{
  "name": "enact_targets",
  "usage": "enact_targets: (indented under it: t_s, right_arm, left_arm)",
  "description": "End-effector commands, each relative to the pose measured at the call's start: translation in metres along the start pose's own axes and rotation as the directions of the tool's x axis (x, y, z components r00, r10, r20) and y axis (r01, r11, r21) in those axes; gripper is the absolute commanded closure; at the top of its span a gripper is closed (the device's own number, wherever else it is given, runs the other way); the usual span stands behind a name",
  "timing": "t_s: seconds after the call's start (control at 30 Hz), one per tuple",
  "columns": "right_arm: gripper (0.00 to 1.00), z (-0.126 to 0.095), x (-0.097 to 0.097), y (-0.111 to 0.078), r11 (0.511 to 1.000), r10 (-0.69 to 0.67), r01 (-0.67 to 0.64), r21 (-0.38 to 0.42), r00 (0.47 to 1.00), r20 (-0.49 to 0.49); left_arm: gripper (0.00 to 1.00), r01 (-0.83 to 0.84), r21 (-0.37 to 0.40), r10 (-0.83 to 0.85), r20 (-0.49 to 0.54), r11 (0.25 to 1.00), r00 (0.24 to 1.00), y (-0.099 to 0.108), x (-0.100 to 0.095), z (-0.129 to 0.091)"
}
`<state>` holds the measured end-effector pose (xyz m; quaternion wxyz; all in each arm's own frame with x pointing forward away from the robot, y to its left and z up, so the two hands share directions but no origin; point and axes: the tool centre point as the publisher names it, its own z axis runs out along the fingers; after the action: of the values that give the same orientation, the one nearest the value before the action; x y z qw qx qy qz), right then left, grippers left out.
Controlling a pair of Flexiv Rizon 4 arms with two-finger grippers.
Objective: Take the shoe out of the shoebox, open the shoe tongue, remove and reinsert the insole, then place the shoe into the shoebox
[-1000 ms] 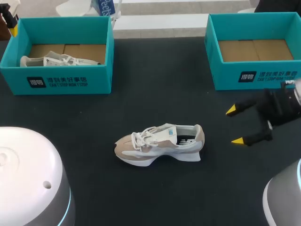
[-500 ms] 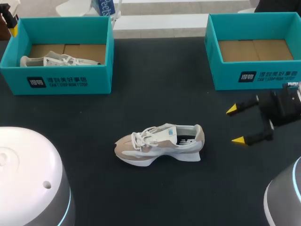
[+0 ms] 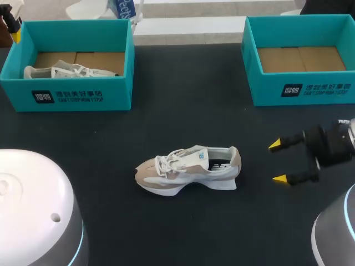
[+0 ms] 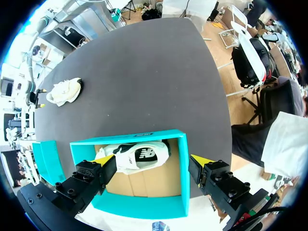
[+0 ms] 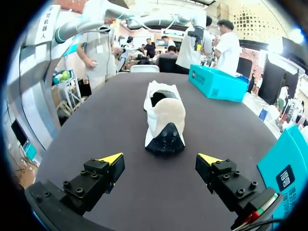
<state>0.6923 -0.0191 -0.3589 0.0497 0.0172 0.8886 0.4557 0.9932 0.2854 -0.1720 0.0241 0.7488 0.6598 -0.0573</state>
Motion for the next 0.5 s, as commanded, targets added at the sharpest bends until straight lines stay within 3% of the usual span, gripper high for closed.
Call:
enact_targets:
  t_s: [0.03,0.27,0.5]
  right_arm:
    - [0.0,0.006,-0.001,-0.009,1.0,0.015,-0.015,-0.002,1.0,0.005]
    - [0.0,0.014,-0.012,-0.021,0.997,0.082,-0.081,-0.013,0.991,0.105]
    - [0.0,0.016,-0.015,-0.021,0.997,0.076,-0.075,-0.005,0.992,0.097]
  left_arm:
    - [0.0,0.0,-0.001,0.0,-0.003,1.0,1.0,-0.001,0.0,0.0]
    - [0.0,0.0,-0.001,0.0,-0.003,1.0,1.0,-0.001,0.0,0.0]
    - [0.0,0.0,-0.001,0.0,-0.003,1.0,1.0,-0.001,0.0,0.0]
